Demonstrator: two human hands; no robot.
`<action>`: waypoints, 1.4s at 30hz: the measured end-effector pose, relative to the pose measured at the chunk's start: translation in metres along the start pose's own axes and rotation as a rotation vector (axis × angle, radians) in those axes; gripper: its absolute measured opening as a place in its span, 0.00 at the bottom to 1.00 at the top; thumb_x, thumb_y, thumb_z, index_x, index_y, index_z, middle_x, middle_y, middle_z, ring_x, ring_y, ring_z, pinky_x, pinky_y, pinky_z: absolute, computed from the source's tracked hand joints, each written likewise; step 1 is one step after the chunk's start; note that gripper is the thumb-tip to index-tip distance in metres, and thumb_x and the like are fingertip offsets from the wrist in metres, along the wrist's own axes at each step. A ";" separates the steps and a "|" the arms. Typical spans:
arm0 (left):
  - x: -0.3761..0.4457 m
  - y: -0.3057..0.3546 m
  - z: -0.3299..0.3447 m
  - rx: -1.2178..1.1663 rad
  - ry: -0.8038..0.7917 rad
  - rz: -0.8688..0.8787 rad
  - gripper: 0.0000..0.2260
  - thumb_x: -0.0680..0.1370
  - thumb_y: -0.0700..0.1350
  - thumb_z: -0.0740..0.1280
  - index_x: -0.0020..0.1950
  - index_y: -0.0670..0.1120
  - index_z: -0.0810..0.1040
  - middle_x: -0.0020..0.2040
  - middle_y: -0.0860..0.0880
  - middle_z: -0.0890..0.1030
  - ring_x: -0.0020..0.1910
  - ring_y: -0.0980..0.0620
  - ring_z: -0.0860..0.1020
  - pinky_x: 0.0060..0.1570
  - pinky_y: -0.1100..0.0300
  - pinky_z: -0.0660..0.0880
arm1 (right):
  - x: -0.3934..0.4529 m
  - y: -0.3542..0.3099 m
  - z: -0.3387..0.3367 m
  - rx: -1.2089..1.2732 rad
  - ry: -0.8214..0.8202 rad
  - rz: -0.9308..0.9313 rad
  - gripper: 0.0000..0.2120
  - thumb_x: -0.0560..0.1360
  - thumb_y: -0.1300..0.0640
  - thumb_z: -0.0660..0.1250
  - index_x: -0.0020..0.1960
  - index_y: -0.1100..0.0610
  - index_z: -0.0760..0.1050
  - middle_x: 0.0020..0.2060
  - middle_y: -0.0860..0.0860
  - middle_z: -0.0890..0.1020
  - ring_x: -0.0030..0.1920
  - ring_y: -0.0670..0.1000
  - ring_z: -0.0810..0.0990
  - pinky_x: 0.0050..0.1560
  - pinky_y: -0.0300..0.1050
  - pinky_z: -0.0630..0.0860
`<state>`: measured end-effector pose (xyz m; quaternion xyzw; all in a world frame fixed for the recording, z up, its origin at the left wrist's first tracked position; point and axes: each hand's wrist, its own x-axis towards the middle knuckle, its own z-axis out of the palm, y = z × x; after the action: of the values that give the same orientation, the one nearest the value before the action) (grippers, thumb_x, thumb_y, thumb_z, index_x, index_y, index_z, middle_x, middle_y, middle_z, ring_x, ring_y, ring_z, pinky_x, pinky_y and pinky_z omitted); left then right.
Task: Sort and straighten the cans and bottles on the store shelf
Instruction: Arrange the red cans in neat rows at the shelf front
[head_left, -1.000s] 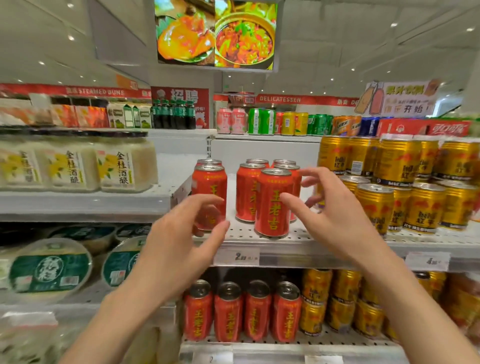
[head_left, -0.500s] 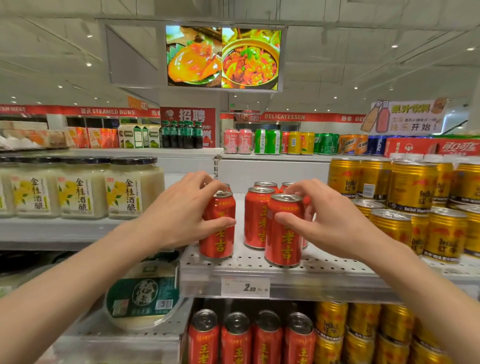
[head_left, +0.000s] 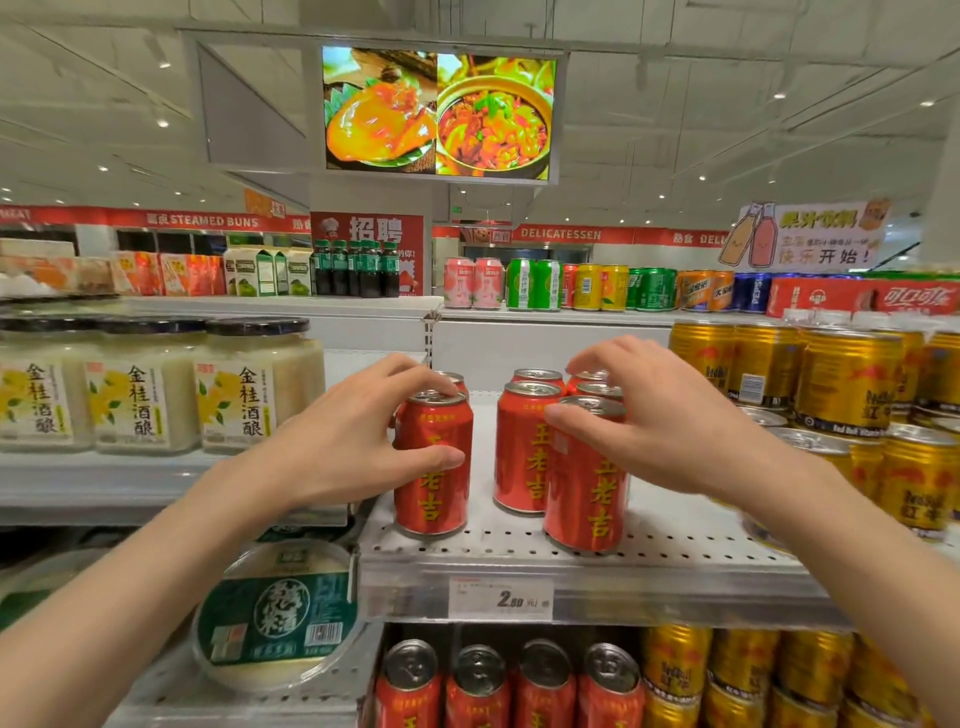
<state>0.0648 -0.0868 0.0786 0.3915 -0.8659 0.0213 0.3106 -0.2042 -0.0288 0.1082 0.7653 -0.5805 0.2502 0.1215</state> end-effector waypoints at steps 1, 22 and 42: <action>0.000 0.000 0.001 -0.007 0.000 -0.008 0.27 0.71 0.68 0.69 0.68 0.61 0.72 0.63 0.63 0.72 0.60 0.61 0.74 0.58 0.58 0.77 | 0.008 -0.003 0.001 -0.021 -0.024 0.006 0.28 0.75 0.32 0.62 0.69 0.47 0.71 0.64 0.46 0.76 0.64 0.48 0.72 0.63 0.48 0.73; 0.001 -0.006 0.005 -0.053 0.073 -0.043 0.27 0.68 0.68 0.68 0.65 0.62 0.74 0.61 0.63 0.73 0.61 0.62 0.75 0.60 0.53 0.78 | 0.043 -0.026 0.013 0.084 -0.179 -0.043 0.25 0.69 0.30 0.70 0.58 0.44 0.74 0.50 0.44 0.79 0.49 0.48 0.78 0.48 0.48 0.77; 0.011 0.024 0.000 0.114 0.057 0.064 0.32 0.70 0.73 0.63 0.70 0.59 0.71 0.66 0.60 0.73 0.67 0.61 0.68 0.68 0.52 0.70 | 0.014 0.026 -0.017 0.192 -0.160 -0.080 0.20 0.76 0.34 0.62 0.60 0.43 0.79 0.55 0.37 0.82 0.57 0.39 0.78 0.58 0.37 0.74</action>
<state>0.0428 -0.0777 0.0899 0.3797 -0.8662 0.0916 0.3116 -0.2303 -0.0398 0.1275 0.8136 -0.5306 0.2376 0.0108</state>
